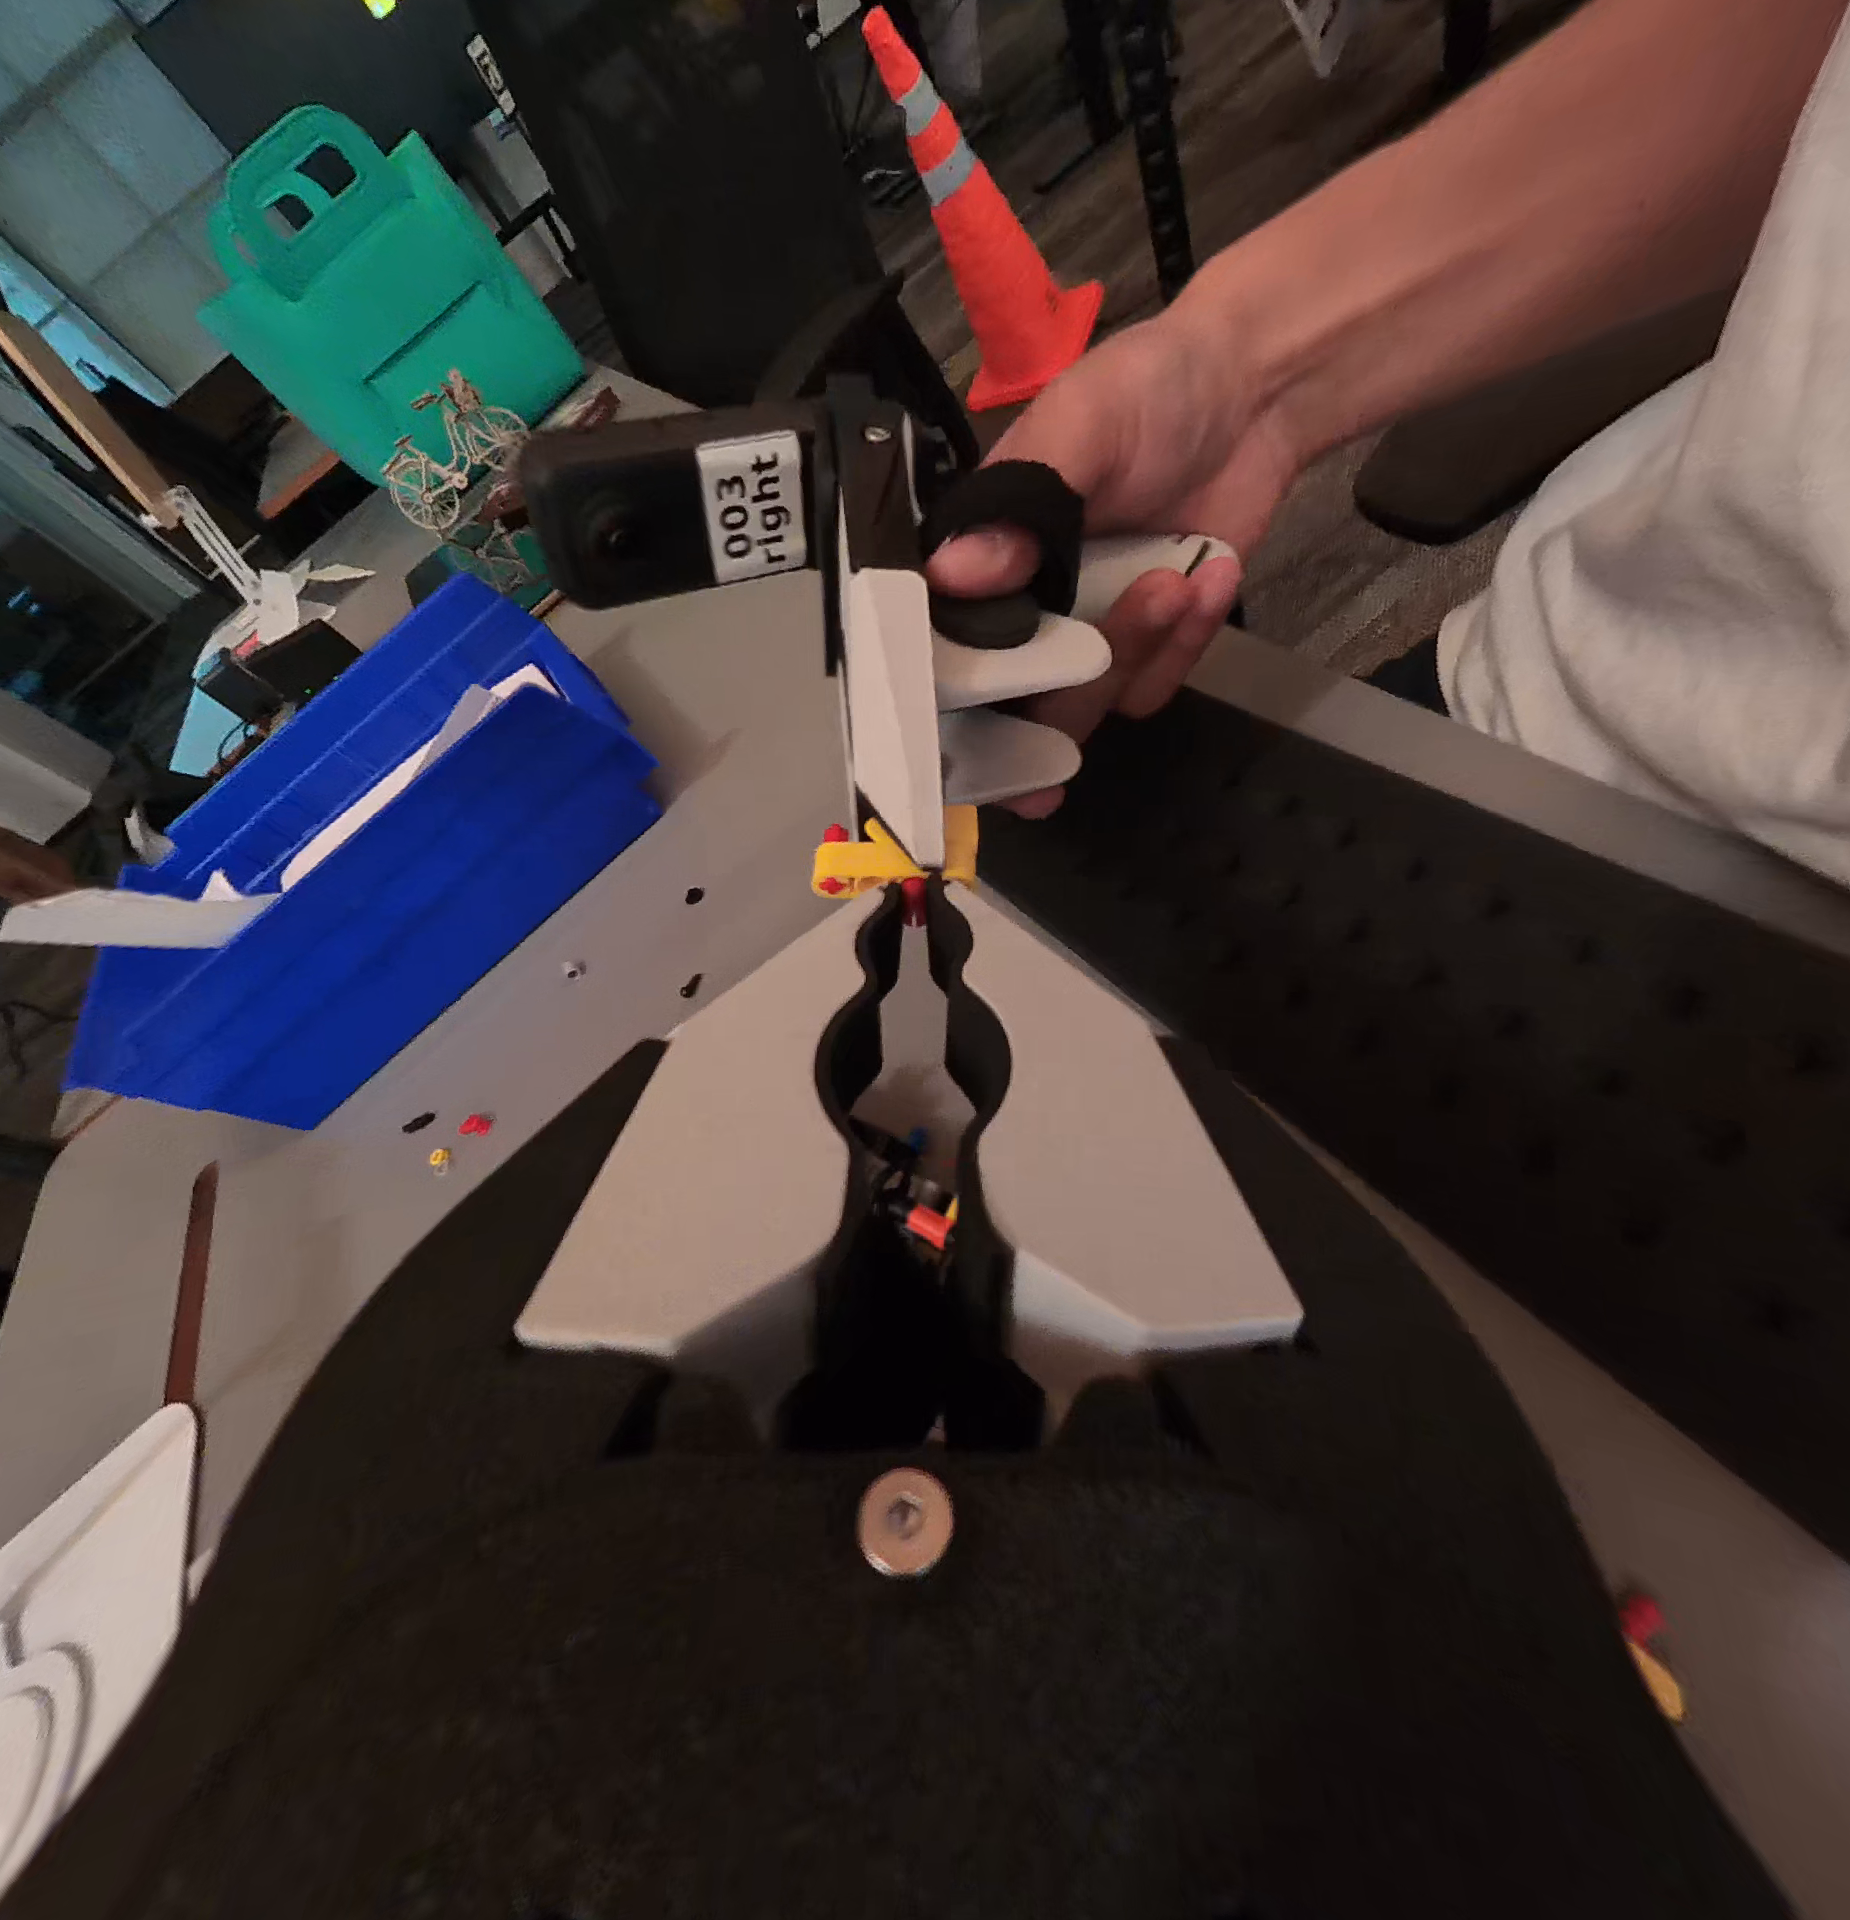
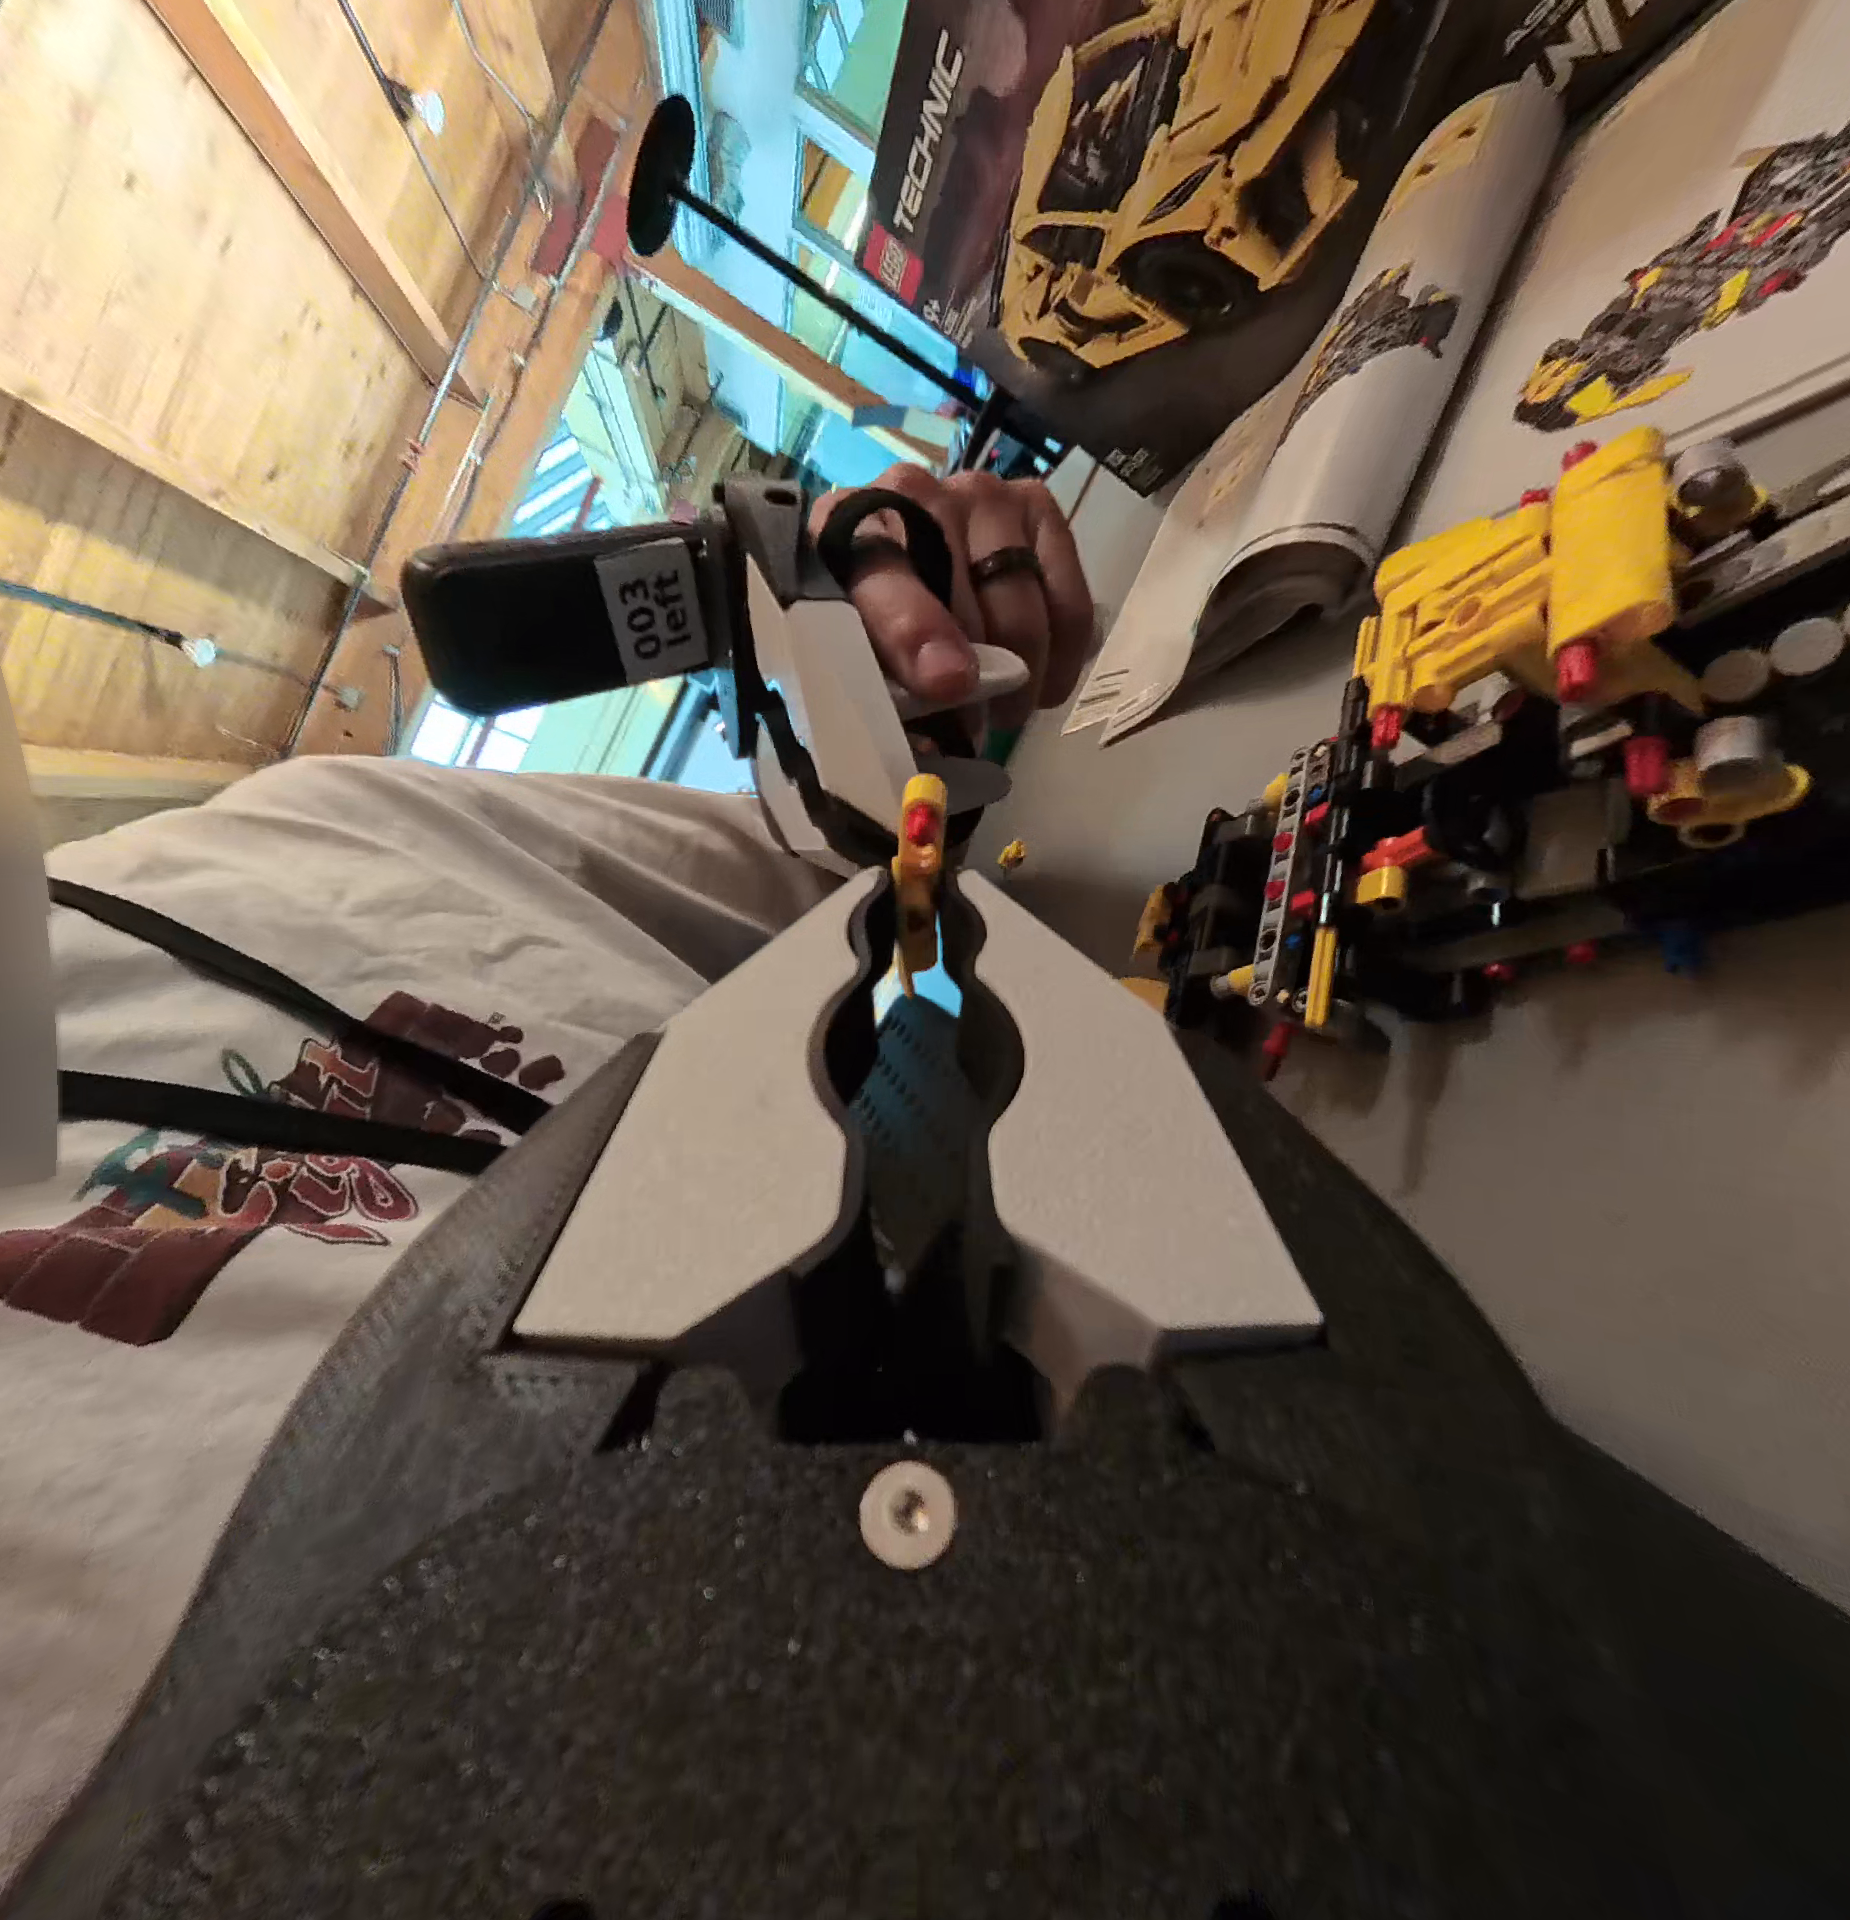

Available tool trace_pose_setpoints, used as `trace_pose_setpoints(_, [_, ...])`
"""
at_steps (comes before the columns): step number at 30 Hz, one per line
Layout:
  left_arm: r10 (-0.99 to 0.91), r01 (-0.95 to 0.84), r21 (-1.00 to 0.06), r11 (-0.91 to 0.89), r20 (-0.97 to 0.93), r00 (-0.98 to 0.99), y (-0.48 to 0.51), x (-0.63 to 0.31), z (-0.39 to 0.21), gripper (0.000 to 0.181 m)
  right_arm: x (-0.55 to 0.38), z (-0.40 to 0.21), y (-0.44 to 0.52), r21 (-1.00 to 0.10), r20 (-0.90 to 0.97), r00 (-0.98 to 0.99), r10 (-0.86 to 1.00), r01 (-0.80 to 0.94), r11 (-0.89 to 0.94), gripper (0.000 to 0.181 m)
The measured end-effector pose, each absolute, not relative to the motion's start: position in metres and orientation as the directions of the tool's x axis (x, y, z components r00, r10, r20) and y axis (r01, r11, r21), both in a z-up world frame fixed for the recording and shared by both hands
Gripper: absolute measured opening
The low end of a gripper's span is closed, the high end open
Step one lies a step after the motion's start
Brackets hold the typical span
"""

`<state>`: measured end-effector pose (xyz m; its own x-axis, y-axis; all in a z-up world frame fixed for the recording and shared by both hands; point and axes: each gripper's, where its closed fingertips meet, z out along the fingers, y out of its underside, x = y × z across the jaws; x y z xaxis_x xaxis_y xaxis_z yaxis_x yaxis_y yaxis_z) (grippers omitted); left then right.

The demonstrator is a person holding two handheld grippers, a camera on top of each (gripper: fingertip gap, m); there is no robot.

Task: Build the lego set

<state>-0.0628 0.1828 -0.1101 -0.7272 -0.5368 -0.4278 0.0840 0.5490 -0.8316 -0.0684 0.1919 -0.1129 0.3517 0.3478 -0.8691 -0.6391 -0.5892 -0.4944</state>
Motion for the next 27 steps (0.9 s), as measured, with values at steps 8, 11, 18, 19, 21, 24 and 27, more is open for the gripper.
trace_pose_setpoints(8, [-0.586,0.051,-0.818,0.573,-0.453,-0.671,0.185,-0.058,-0.106,0.004,-0.068,-0.111,0.191,-0.474,-0.876,0.32,0.361,-0.709,-0.522,0.006])
trace_pose_setpoints(11, [-0.578,0.044,-0.797,0.603,-0.474,-0.664,0.186,-0.059,-0.108,0.004,-0.069,-0.113,0.192,-0.492,-0.867,0.353,0.352,-0.72,-0.489,0.006])
trace_pose_setpoints(18, [-0.604,-0.154,-0.747,0.647,-0.379,-0.701,0.24,-0.042,-0.143,0.026,-0.038,-0.149,0.208,-0.293,-0.955,0.29,0.055,-0.91,-0.294,0.005])
trace_pose_setpoints(19, [-0.597,-0.156,-0.721,0.675,-0.408,-0.691,0.249,-0.037,-0.148,0.026,-0.037,-0.155,0.209,-0.227,-0.973,0.228,0.027,-0.939,-0.257,0.006])
trace_pose_setpoints(21, [-0.541,-0.123,-0.653,0.748,-0.491,-0.683,0.256,-0.029,-0.16,0.026,-0.036,-0.167,0.215,-0.11,-0.993,0.117,-0.03,-0.977,-0.181,0.005])
trace_pose_setpoints(24, [-0.449,-0.072,-0.583,0.809,-0.534,-0.717,0.25,-0.029,-0.175,0.026,-0.031,-0.177,0.225,-0.003,-0.997,0.009,-0.073,-0.996,-0.084,0.006])
trace_pose_setpoints(27, [-0.39,-0.039,-0.515,0.856,-0.595,-0.703,0.254,-0.031,-0.184,0.027,-0.033,-0.179,0.235,0.064,-0.997,-0.061,-0.041,-0.996,-0.066,0.006])
